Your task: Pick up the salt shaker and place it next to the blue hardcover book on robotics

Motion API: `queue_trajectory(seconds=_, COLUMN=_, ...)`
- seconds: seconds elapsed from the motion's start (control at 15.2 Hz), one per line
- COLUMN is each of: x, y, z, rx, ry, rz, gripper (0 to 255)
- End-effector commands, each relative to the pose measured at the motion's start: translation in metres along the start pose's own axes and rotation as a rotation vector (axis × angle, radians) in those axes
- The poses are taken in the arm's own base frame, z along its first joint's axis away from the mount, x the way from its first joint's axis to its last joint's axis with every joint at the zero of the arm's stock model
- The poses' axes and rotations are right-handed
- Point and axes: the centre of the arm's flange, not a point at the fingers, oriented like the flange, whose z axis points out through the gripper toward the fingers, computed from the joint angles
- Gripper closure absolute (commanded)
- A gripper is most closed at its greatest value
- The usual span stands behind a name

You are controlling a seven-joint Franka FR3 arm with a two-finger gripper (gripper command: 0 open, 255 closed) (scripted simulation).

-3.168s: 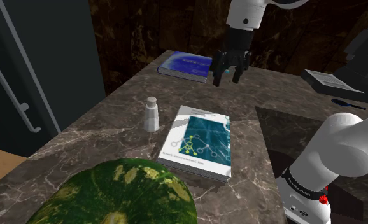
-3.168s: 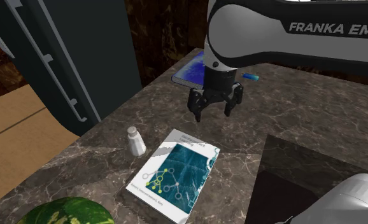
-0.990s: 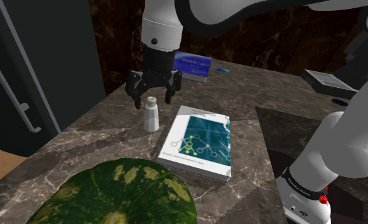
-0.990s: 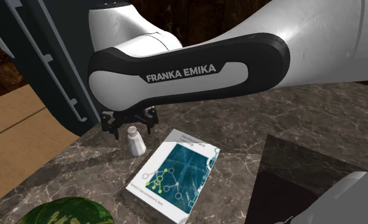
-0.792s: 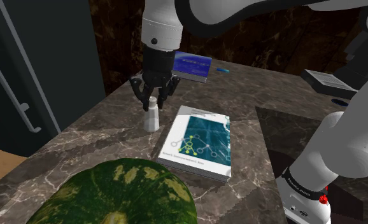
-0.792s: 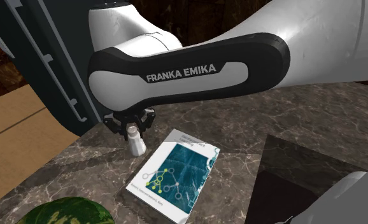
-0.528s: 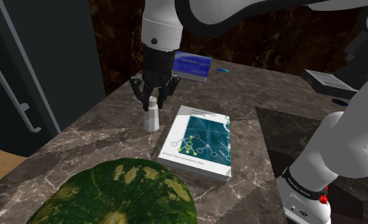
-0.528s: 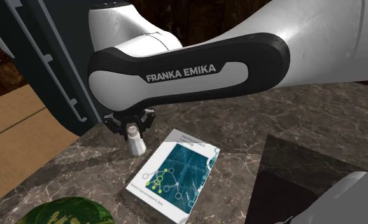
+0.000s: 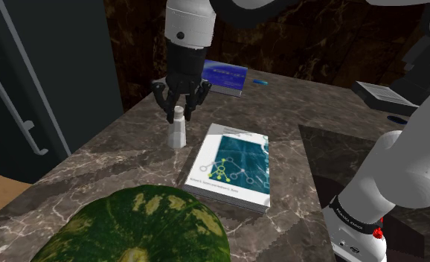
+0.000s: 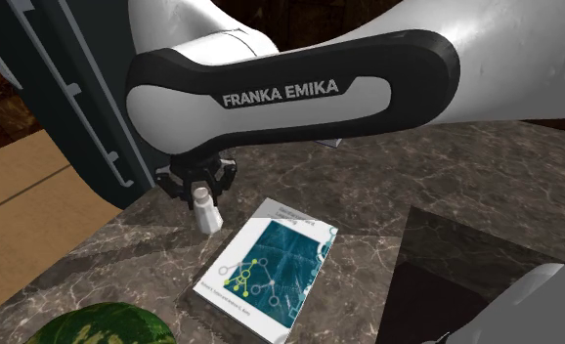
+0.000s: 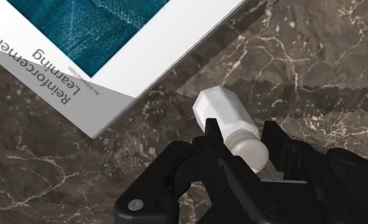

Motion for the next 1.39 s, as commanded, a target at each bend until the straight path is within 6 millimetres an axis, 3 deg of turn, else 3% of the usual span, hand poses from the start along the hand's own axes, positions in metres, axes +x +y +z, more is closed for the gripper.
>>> queue_trajectory(seconds=0.0, x=0.001, y=-0.001, z=-0.011, rx=0.0, ry=0.0, rz=0.0, gripper=255)
queue_trajectory(seconds=1.32, x=0.001, y=-0.01, z=-0.116, rx=0.0, ry=0.0, rz=0.0, gripper=255)
